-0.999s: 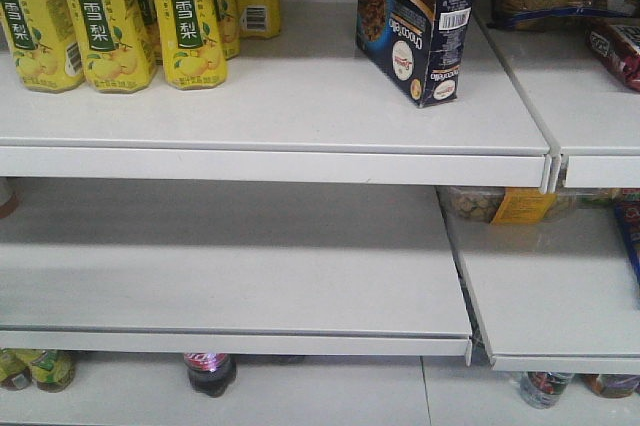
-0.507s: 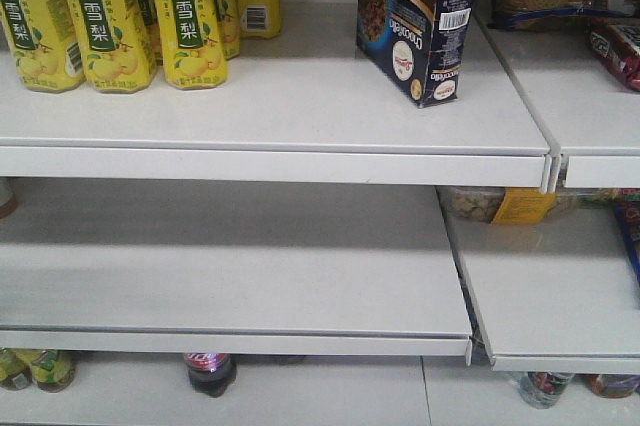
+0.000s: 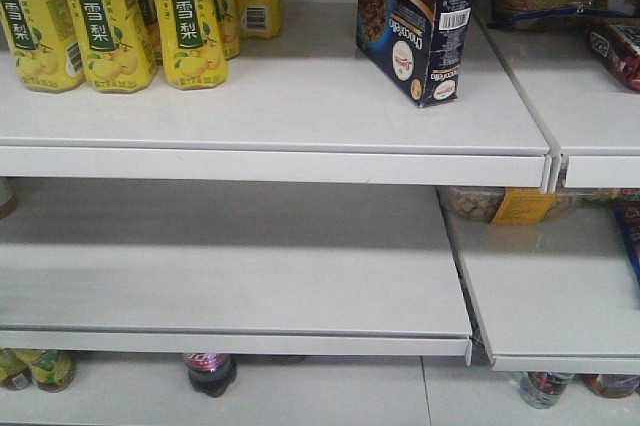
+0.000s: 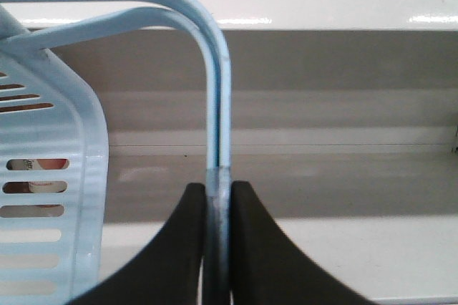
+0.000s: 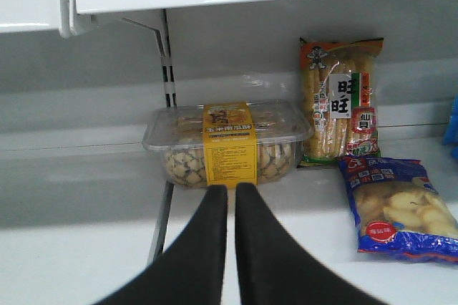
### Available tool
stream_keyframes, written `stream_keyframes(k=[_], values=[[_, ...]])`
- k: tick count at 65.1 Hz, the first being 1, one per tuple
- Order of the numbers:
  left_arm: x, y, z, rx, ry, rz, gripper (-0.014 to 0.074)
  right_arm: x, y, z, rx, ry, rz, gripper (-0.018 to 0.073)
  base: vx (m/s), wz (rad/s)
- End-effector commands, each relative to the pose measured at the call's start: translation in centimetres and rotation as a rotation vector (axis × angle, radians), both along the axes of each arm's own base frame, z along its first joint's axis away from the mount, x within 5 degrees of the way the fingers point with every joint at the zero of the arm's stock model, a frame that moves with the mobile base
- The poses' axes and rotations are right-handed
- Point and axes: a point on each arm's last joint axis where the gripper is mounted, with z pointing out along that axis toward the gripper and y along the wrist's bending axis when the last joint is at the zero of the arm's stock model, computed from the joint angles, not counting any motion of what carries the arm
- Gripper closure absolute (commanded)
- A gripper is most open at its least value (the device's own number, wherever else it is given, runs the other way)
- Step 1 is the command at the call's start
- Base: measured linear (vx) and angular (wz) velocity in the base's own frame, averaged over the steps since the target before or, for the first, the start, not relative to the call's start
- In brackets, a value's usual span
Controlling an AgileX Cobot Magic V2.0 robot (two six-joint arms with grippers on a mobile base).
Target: Left arm holds basket, right arm returns cookies
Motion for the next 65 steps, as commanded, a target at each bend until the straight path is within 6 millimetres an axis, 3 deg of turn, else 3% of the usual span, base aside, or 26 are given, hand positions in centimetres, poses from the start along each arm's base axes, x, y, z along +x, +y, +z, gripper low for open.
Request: stream_keyframes(k=[1, 65], values=[[-0.31, 0.08, 2.06, 0.017, -0.151, 0.008, 0.0599, 0.00, -0.05, 0.24, -0.017, -0.082, -0.005, 0.0562, 0.00, 0.00], [-0.31, 0.08, 2.06, 0.017, -0.151, 0.008, 0.0599, 0.00, -0.05, 0.21, -0.016, -0.077, -0.005, 0.0562, 0.00, 0.00]])
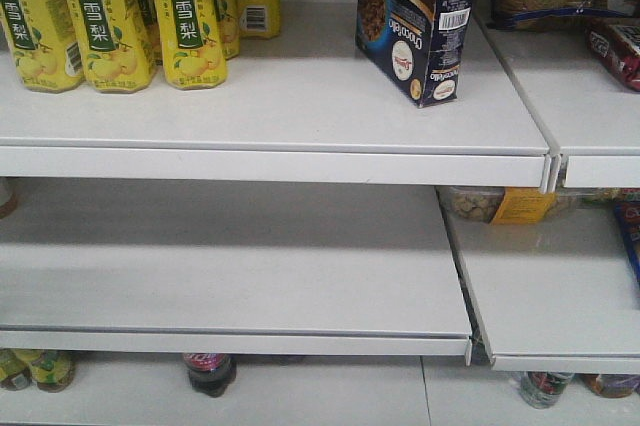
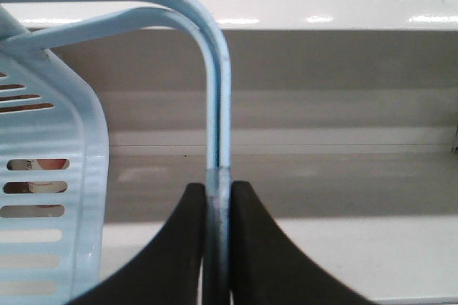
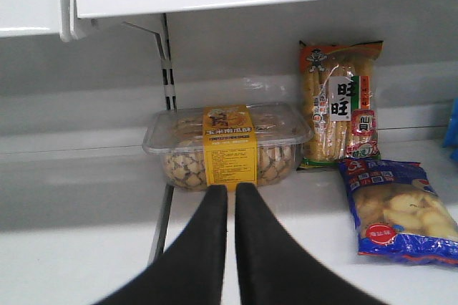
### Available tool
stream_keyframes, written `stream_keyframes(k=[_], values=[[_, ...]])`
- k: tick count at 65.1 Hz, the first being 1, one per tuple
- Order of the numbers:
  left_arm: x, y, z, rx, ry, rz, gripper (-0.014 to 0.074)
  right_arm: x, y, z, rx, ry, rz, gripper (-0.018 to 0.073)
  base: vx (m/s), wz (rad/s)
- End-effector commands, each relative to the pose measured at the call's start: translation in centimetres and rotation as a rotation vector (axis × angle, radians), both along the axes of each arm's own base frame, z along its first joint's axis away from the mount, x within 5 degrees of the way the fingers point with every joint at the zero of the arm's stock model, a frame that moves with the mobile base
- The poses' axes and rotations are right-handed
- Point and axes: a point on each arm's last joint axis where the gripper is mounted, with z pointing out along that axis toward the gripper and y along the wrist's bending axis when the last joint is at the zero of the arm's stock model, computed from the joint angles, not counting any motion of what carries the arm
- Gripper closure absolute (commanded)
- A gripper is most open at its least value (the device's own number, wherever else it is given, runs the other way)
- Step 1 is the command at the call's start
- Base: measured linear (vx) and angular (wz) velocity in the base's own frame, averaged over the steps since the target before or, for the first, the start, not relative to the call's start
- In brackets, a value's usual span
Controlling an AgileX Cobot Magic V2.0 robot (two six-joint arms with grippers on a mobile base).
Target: Left arm holds basket, right arm returns cookies
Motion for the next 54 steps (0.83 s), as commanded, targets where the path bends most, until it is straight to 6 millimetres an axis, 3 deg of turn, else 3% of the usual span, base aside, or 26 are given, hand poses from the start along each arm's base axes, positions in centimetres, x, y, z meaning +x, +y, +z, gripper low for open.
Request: stream_keyframes(k=[1, 54], values=[[-0.31, 0.08, 2.06, 0.017, -0.151, 0.008, 0.0599, 0.00, -0.05, 0.16, -0.017, -0.072, -0.005, 0.0562, 0.00, 0.00], [-0.31, 0.08, 2.06, 0.017, -0.151, 0.008, 0.0599, 0.00, -0.05, 0.16, -0.017, -0.072, -0.005, 0.0562, 0.00, 0.00]])
